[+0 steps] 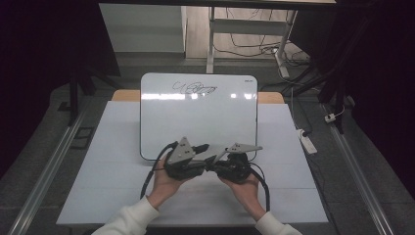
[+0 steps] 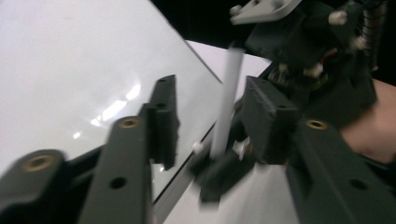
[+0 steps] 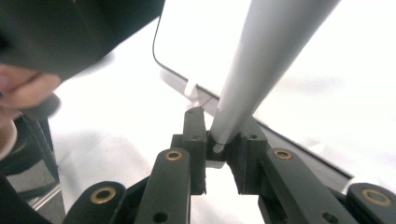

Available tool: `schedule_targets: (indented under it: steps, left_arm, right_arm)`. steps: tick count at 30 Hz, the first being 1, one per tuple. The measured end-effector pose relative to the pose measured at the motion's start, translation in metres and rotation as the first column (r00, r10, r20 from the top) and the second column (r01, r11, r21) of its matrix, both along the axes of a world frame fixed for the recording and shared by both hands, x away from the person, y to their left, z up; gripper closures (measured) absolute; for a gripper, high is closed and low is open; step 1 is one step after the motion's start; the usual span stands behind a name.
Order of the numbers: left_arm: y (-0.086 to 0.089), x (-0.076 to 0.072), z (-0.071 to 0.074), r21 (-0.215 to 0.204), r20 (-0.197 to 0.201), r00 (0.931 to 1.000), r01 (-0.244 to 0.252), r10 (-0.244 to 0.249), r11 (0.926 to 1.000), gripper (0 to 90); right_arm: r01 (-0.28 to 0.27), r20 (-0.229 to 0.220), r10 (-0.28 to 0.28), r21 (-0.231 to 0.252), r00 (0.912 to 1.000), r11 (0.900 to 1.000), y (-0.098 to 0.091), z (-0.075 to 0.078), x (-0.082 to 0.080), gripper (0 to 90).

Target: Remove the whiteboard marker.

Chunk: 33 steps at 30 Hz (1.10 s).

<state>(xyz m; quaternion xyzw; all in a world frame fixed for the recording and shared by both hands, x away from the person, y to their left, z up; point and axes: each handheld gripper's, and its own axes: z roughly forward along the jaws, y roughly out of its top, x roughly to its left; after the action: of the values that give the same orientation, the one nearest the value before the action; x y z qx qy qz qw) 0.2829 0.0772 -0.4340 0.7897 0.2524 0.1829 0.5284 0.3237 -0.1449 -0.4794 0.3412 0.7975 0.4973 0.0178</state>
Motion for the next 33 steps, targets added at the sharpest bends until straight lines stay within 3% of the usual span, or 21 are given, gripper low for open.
schedule_targets:
  steps: [3, 5, 8, 9, 14, 16, 19, 26, 29, 33]
  left_arm:
    - [0.034, -0.010, -0.002, -0.005, -0.043, 0.9980, -0.045, 0.045, 0.9990, 47.5]
    - [0.059, -0.018, -0.007, 0.005, -0.084, 0.9929, -0.084, 0.084, 0.9965, 44.8]
    - [0.096, -0.031, -0.020, 0.023, -0.151, 0.9779, -0.143, 0.145, 0.9894, 42.0]
    - [0.110, -0.036, -0.026, 0.032, -0.183, 0.9691, -0.162, 0.165, 0.9862, 40.6]
    - [0.144, -0.046, -0.048, 0.063, -0.248, 0.9394, -0.228, 0.236, 0.9717, 32.4]
    - [0.148, -0.046, -0.053, 0.070, -0.263, 0.9335, -0.234, 0.244, 0.9698, 30.8]
    - [0.150, -0.044, -0.058, 0.108, -0.251, 0.9318, -0.242, 0.262, 0.9641, 28.1]
    - [0.158, -0.045, -0.066, 0.127, -0.245, 0.9282, -0.256, 0.280, 0.9584, 26.6]
    - [0.159, -0.044, -0.068, 0.127, -0.249, 0.9267, -0.256, 0.281, 0.9582, 26.6]
    - [0.157, -0.042, -0.070, 0.134, -0.243, 0.9304, -0.248, 0.274, 0.9594, 26.0]
  right_arm:
    - [0.008, 0.021, -0.009, 0.034, 0.9997, 0.9994, -0.008, 0.003, 0.002, 77.5]
    - [0.015, 0.039, -0.018, 0.056, 0.9991, 0.9983, -0.014, 0.005, 0.004, 77.5]
    - [0.022, 0.059, -0.027, 0.081, 0.9979, 0.9965, -0.020, 0.008, 0.006, 77.5]
    - [0.026, 0.068, -0.031, 0.085, 0.9972, 0.9960, -0.022, 0.009, 0.007, 77.5]
    - [0.027, 0.118, -0.041, 0.118, 0.9922, 0.9926, -0.028, 0.018, 0.009, 77.5]
    - [0.023, 0.147, -0.042, 0.128, 0.9882, 0.9916, -0.030, 0.021, 0.009, 77.5]
    - [0.014, 0.183, -0.038, 0.129, 0.9825, 0.9916, -0.033, 0.026, 0.009, 77.5]
    - [0.010, 0.229, -0.040, 0.131, 0.9726, 0.9913, -0.039, 0.029, 0.009, 77.5]
    - [0.013, 0.265, -0.044, 0.118, 0.9631, 0.9929, -0.039, 0.031, 0.009, 77.4]
    - [0.023, 0.325, -0.057, 0.107, 0.9441, 0.9940, -0.040, 0.039, 0.011, 77.5]
